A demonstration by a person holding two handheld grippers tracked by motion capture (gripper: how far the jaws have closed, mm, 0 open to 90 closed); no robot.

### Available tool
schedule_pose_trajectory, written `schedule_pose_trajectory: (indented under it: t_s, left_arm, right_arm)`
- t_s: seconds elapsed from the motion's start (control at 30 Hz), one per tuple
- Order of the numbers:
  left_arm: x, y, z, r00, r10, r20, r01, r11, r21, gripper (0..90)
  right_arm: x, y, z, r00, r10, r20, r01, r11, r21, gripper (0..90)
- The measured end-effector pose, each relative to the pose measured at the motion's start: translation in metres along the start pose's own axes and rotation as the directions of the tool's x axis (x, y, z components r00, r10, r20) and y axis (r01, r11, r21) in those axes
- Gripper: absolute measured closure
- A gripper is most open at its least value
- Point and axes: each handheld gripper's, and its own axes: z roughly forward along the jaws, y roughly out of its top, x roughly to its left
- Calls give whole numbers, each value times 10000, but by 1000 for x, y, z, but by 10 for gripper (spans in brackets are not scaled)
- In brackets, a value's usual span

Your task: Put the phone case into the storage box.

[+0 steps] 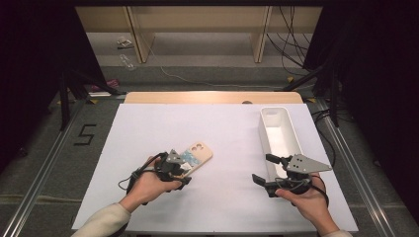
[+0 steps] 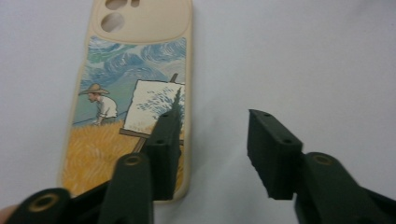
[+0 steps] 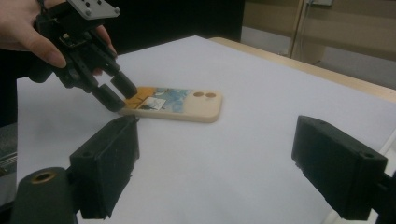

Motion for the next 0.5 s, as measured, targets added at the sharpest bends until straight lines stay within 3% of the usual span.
schedule_pose_trajectory:
  t_s: [0.2,0.37,0.5]
  left_arm:
    - [8,8,1,9977,-266,-625,267,9996,16,276]
    - [17,14,5,9945,-369,-979,421,9978,522,173]
    - [23,18,14,9932,-185,-1150,318,9929,1147,132]
  right_arm:
    - [0,0,1,10000,-13,-22,13,10000,1,159]
    - [0,0,1,10000,-20,-40,20,10000,6,158]
    - [0,0,2,10000,-13,-40,13,10000,11,158]
